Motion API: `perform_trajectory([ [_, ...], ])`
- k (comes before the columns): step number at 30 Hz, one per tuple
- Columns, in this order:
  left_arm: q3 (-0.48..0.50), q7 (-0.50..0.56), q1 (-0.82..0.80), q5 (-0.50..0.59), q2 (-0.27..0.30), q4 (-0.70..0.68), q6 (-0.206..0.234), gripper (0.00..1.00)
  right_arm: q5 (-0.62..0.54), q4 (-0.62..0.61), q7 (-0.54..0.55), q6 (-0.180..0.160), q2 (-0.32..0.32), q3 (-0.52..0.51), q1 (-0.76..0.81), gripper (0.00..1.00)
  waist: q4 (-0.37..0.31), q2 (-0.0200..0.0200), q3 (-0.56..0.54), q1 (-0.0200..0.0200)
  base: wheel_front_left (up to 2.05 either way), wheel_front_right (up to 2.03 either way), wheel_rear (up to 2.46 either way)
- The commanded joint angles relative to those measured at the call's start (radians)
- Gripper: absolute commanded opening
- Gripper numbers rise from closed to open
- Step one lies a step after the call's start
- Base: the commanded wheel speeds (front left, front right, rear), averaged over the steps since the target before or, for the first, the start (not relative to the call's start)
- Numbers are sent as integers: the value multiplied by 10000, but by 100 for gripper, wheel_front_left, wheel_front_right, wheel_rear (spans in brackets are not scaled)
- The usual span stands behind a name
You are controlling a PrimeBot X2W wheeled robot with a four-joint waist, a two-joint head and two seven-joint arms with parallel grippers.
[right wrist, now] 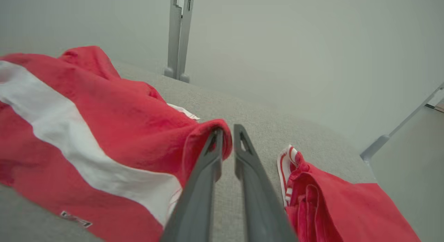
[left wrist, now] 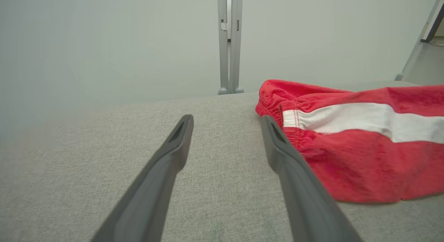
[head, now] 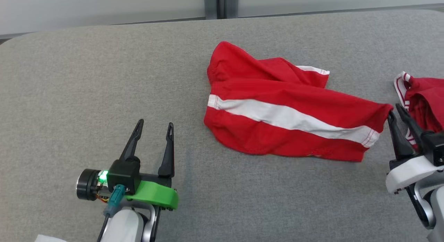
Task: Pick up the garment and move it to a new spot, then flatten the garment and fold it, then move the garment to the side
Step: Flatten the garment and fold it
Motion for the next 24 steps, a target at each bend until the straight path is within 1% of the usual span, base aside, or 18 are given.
perform_trajectory([
  [1, 32, -30, -194, 12, 31, 45, -24, 100, -147, 258, -29, -21, 17, -118, -149, 100, -393, -1, 155, 0, 0, 0, 0],
  [5, 73, -30, -226, 83, 33, 83, -73, 100, 47, 806, -308, -21, 481, -433, -311, 100, -529, -1, 173, 0, 0, 0, 0],
  [8, 108, -30, -217, 116, 32, 101, -84, 100, 162, 780, -562, -21, 859, -689, -318, 100, -614, -1, 179, 0, 0, 0, 0],
  [12, 149, -30, -257, 24, 32, 7, -125, 100, 546, 119, -811, -21, 1522, -904, -55, 100, -710, -1, 181, 0, 0, 0, 0],
  [14, 166, -30, -274, -159, 32, -64, -142, 100, 790, -469, -848, -21, 1777, -732, 214, 100, -726, -1, 193, 0, 0, 0, 0],
  [16, 150, -30, -327, -365, 32, -152, -163, 100, 1128, -1175, -845, -21, 2006, -803, 568, 100, -717, -1, 196, 0, 0, 0, 0],
  [18, 117, -30, -364, -433, 32, -180, -180, 100, 1282, -1520, -846, -21, 2145, -816, 932, 100, -708, -1, 202, 0, 0, 0, 0],
  [21, 140, -30, -415, -557, 32, -182, -284, 100, 1305, -1716, -847, -19, 2220, -684, 1132, 100, -765, -1, 219, 0, 0, 0, 0],
  [23, 169, -30, -435, -905, 32, -126, -444, 100, 1290, -1733, -847, -19, 2255, -617, 1152, 100, -825, -1, 237, 0, 0, 0, 0],
  [24, 204, -30, -458, -1339, 32, -60, -542, 100, 1278, -1761, -847, -19, 2281, -571, 1091, 100, -867, -1, 244, 0, 0, 0, 0],
])
